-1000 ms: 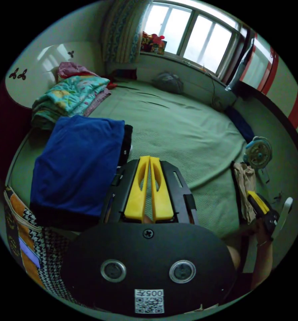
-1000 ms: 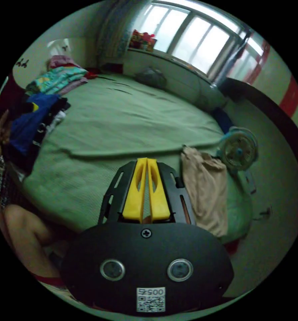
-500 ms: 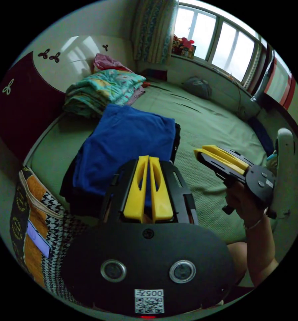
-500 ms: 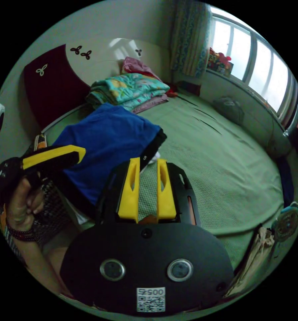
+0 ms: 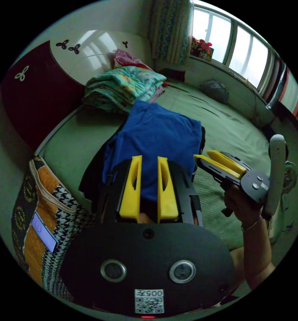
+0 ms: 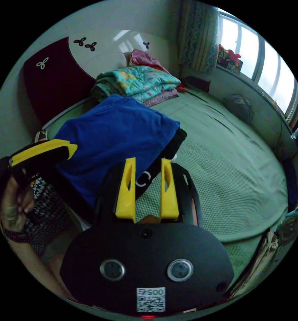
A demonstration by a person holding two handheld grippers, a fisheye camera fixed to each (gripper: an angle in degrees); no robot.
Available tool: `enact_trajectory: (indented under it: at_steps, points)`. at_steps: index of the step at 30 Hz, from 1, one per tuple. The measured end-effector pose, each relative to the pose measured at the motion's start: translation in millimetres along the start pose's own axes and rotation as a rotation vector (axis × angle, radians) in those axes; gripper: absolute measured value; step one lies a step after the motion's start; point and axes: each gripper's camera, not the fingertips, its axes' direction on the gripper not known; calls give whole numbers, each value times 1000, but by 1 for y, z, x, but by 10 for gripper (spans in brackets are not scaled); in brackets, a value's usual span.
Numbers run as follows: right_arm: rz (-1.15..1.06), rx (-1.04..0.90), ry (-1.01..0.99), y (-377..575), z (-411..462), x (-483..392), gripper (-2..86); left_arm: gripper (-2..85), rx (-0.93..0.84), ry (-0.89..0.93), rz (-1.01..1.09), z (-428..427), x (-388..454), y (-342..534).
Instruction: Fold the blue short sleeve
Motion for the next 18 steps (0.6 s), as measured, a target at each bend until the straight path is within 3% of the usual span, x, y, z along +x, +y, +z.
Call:
enact_trajectory:
  at_steps: [13,18]
  points:
    - [134,-62,-118,-41,44,5,102,83,-26,37,-33,31,-27,-16]
    - [64,44,-48,-43,31,-8,45,82,-34,28,-26,41,-18,-23]
